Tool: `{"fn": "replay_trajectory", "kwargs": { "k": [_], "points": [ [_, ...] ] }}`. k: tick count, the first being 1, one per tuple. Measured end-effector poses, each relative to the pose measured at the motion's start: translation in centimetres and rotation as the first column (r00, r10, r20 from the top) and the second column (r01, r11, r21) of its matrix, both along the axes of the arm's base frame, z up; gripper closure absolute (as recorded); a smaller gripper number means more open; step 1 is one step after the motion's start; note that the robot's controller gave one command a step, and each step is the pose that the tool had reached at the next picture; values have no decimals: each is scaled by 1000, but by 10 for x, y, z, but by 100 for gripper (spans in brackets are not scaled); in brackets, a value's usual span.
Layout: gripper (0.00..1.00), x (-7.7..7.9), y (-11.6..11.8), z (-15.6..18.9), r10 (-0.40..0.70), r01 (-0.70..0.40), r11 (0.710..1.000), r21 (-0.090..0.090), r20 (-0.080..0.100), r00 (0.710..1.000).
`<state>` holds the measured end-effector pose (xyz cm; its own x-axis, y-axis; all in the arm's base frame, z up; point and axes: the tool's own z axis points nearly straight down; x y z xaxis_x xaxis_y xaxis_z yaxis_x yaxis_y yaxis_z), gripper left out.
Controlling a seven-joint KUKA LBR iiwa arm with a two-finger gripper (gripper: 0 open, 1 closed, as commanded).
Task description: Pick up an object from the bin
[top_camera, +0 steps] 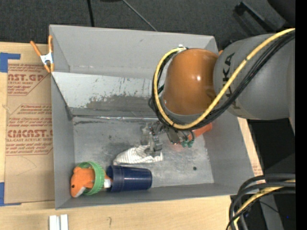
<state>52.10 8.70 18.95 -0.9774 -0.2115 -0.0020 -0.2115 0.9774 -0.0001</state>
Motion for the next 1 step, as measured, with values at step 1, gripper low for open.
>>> {"fn": "replay_trajectory", "kwargs": {
  "k": [1],
  "points": [
    [100,28,2,83,-15,15,1000,0,2,1000]
  ]
}}
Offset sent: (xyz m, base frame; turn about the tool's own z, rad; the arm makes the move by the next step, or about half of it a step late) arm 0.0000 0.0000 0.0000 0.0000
